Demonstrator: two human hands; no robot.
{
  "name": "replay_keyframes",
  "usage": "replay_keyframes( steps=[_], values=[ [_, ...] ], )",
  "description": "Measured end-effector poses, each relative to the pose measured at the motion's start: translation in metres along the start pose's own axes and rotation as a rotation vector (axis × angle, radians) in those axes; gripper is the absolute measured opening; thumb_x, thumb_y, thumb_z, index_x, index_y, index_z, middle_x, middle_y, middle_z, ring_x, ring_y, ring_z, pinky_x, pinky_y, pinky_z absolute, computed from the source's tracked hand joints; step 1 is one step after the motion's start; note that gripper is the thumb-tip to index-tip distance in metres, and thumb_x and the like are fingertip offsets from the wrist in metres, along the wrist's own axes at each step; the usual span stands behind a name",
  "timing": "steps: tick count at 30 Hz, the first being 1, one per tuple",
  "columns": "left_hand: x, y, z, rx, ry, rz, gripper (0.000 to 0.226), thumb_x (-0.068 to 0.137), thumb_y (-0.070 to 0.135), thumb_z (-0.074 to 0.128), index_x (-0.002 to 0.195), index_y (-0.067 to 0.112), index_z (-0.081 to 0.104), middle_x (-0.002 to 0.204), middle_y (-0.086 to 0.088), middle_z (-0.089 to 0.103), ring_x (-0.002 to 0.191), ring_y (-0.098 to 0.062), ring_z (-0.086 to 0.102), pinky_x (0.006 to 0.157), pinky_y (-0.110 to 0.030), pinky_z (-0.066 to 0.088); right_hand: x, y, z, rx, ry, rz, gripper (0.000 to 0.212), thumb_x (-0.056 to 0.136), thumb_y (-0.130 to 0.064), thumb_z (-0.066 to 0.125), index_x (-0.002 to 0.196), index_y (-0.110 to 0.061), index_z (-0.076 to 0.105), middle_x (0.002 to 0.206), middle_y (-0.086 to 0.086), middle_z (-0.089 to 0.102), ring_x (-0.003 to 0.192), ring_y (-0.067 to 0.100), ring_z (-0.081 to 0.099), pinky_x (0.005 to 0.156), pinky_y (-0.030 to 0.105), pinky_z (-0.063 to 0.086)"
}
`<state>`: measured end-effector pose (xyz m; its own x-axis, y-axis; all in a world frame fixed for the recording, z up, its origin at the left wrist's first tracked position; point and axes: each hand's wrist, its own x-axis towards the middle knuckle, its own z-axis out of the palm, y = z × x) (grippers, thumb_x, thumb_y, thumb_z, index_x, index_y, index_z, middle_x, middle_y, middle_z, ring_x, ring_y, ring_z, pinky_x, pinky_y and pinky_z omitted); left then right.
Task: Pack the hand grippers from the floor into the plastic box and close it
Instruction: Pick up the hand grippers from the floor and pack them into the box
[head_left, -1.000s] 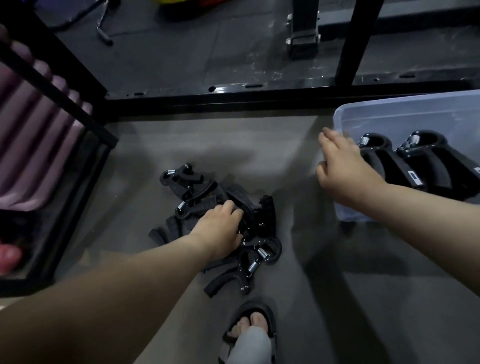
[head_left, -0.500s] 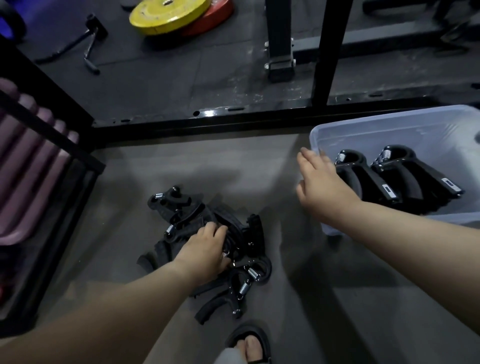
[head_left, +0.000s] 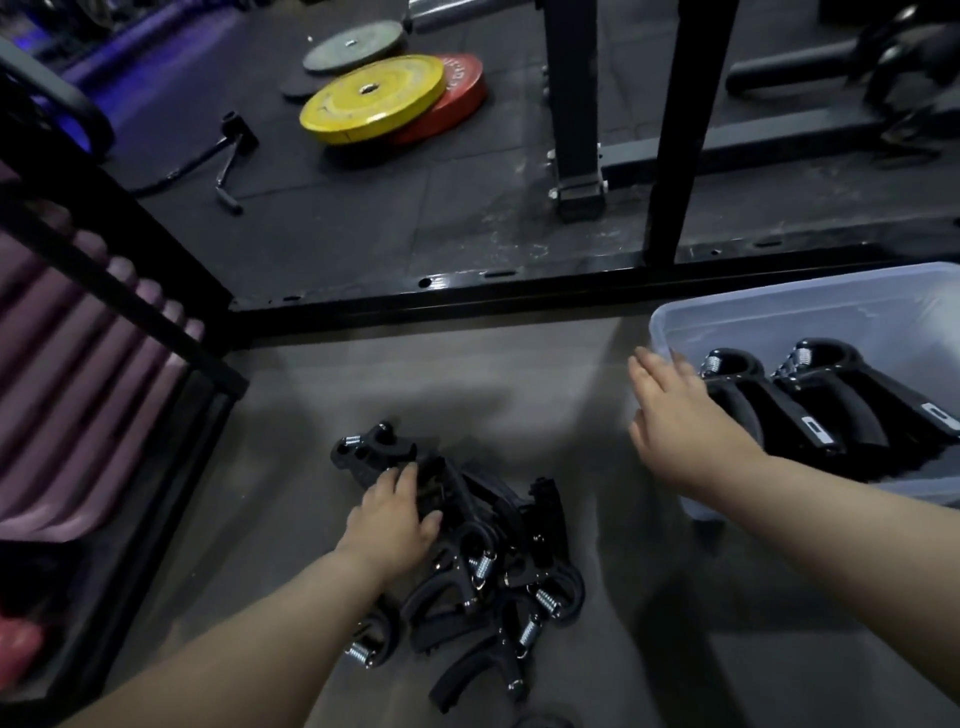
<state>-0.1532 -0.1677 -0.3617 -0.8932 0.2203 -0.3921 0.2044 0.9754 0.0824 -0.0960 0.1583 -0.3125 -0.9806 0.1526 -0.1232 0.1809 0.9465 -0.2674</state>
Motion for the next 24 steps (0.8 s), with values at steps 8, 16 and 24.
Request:
replay_keyframes(
  steps=[8,16,24],
  values=[
    [0.022,-0.012,0.004,0.068,-0.068,0.015,0.086,0.090,0.063,0.046,0.156,0.027,0.005,0.162,0.000,0.017,0.147,-0.025,0.019,0.115,-0.047,0.018,0.005,0.001,0.005,-0.057,-0.035,0.023,0.068,0.095,-0.020,0.044,0.154,-0.004,0.016,0.162,0.011,0.008,0.148,0.038,0.006,0.121,0.043,0.008],
    [0.031,-0.015,0.006,0.206,0.049,0.128,0.091,0.079,0.072,0.057,0.145,0.016,0.032,0.141,-0.006,0.047,0.131,-0.029,0.040,0.109,-0.039,0.032,0.003,0.000,0.004,-0.069,-0.061,0.067,0.066,0.096,-0.024,0.034,0.156,-0.009,0.011,0.163,0.006,0.004,0.148,0.034,0.004,0.121,0.044,0.011],
    [0.022,-0.031,0.015,0.044,0.144,0.219,0.082,0.074,0.070,0.065,0.129,0.014,0.040,0.122,-0.002,0.058,0.124,-0.024,0.050,0.113,-0.045,0.019,-0.001,-0.009,0.002,-0.192,-0.108,0.116,0.066,0.099,-0.018,0.031,0.156,-0.010,0.000,0.163,0.004,-0.001,0.148,0.037,-0.002,0.121,0.044,0.007]
  ],
)
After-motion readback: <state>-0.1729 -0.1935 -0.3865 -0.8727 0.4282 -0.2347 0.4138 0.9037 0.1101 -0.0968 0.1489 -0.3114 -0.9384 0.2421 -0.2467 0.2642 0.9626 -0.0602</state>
